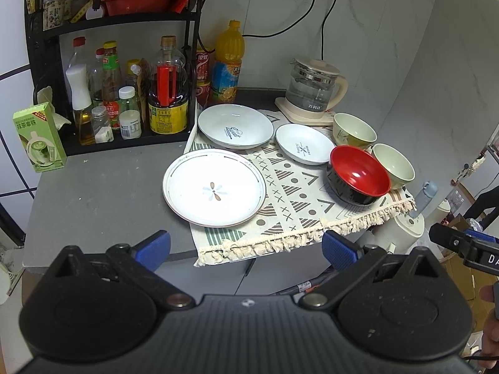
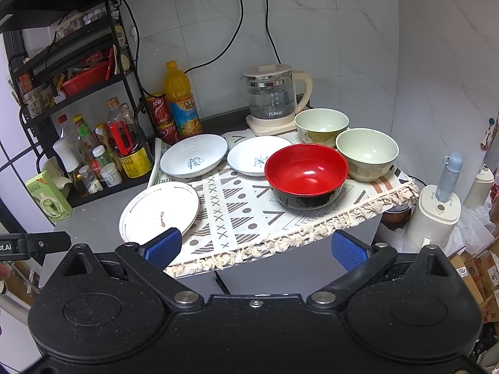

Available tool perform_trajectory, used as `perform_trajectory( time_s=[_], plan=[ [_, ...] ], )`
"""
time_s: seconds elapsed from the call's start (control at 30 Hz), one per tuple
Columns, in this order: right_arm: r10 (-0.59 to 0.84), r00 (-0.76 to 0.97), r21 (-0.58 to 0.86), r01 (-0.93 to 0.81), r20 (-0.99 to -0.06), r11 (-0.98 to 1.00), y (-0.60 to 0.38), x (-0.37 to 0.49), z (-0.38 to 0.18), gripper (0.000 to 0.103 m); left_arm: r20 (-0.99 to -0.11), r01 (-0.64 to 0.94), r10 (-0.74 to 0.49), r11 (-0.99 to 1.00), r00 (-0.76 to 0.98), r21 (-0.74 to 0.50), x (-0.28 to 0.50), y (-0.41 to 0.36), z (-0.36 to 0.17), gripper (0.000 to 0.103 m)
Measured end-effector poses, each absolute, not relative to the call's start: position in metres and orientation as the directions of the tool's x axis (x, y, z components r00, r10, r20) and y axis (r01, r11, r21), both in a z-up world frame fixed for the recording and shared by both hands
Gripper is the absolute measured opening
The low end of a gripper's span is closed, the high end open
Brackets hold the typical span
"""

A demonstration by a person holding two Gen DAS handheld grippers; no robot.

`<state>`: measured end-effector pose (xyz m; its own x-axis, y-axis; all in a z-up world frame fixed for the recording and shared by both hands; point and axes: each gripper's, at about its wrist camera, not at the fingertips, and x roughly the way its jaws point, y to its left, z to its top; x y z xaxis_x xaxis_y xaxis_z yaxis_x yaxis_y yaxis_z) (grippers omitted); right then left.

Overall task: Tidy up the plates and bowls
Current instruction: 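Move both grippers toward the large pale green bowl beside the red bowl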

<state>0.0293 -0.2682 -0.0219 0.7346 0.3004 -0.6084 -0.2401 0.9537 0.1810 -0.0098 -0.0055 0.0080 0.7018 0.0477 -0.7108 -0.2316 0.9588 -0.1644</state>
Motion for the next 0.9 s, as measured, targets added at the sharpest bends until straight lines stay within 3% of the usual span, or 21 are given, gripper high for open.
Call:
perform_trajectory(
  time_s=[0.9],
  plan=[
    [0.290,0.720,0.171,-0.235,-0.631,0.957,-0.269,0.082,-0.030,0.103,-0.722,-0.235,0.042,0.957,0.690,-0.168,0.045,-0.002,0.002,0.102]
  ],
)
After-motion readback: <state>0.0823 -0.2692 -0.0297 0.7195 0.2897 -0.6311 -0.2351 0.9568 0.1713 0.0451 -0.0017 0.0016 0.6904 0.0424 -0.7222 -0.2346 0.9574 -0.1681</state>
